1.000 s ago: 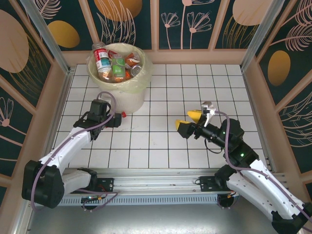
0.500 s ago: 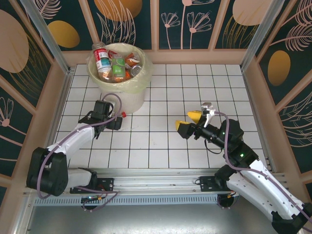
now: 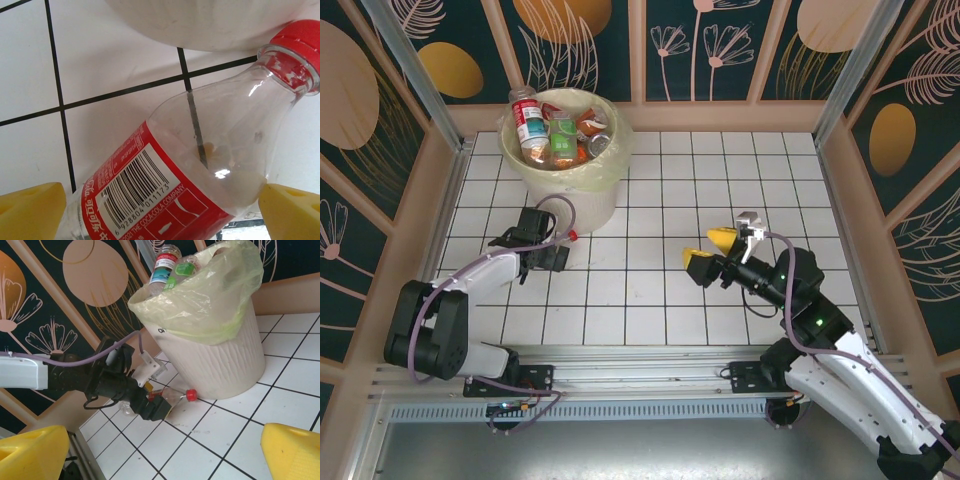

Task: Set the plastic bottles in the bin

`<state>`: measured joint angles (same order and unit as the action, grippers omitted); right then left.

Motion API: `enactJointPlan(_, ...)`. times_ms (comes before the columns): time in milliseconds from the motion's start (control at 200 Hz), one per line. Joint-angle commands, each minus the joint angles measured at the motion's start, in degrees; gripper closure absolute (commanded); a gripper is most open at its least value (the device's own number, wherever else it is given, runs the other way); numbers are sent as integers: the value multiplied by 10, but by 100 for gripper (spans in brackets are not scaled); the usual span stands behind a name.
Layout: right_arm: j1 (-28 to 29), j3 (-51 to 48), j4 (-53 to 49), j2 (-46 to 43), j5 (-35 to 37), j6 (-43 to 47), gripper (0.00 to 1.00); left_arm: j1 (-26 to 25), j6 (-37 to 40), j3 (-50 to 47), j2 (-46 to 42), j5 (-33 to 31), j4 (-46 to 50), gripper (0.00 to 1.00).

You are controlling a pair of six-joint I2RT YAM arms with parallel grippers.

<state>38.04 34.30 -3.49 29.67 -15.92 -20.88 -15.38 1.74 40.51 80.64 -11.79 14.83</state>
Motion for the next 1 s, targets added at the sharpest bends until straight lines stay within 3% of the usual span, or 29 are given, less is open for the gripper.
enactJointPlan(0, 3, -10, 3, -7, 9, 10, 1, 3, -9, 14, -5, 24, 11, 2)
enactJointPlan(410, 3, -12, 10, -8, 9, 1, 1, -2, -85, 20, 0, 77, 10, 13)
enactJointPlan(751, 3, -14, 18, -2, 4, 1, 1, -39, -206, -7, -9, 58, 15, 15)
enactJointPlan(996, 4, -17, 20, -1, 3, 0, 1, -69, -234, 1, -28, 57, 47, 6)
